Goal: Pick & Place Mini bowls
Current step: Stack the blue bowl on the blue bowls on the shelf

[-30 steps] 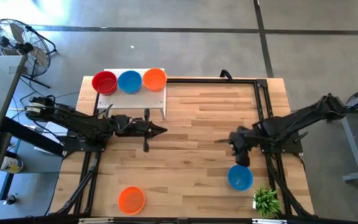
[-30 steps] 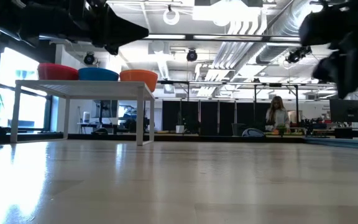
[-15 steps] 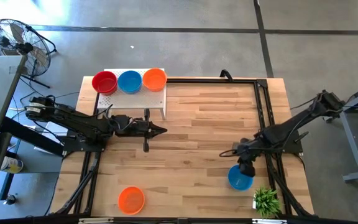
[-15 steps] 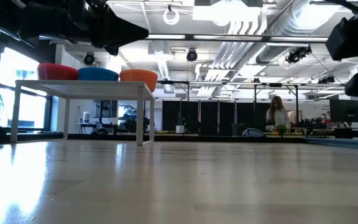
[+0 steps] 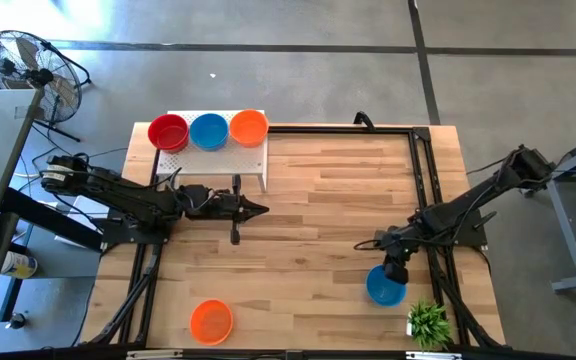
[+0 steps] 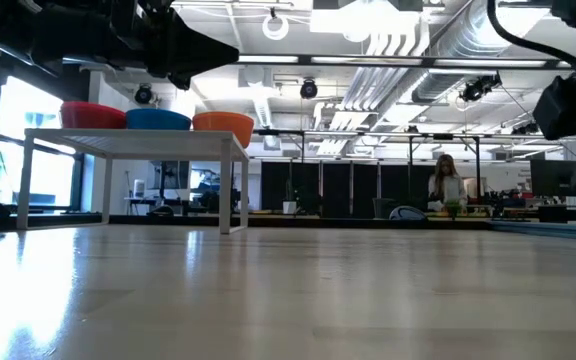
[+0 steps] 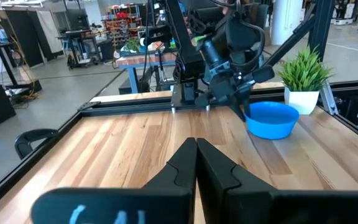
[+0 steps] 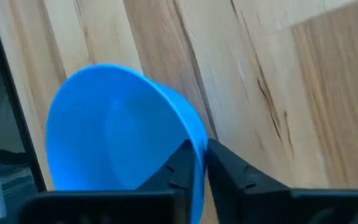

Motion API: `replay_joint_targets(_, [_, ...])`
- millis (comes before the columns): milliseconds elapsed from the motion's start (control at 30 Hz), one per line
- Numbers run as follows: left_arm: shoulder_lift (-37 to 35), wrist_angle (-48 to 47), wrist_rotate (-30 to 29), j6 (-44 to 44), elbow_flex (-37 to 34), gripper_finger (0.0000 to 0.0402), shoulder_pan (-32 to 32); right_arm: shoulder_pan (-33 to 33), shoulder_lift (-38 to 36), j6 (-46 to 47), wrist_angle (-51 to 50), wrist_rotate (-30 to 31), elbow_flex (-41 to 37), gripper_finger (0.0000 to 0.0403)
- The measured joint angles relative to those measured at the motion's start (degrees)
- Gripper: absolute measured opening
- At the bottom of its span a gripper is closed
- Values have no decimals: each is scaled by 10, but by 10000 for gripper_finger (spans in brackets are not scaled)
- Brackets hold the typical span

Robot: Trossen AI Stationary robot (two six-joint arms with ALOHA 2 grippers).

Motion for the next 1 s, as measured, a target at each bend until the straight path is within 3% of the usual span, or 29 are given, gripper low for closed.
replay_joint_targets(100, [0,0,0,0,0,1,0,-15,0,13,24,-12,0,6])
replay_joint_targets(267, [0,0,0,0,0,1,0,-52,0,58,52,-28,6,6])
replay_joint_targets(533, [0,2,-1,0,0,1,0,-143,21,34,57,79,79,3])
replay_joint_targets(767, [0,5,-4,0,1,1,0,-231,198,-88,82,128,176,6])
replay_joint_targets(1000, [0,6,-4,0,1,1,0,-283,383,-211,179,112,316,2])
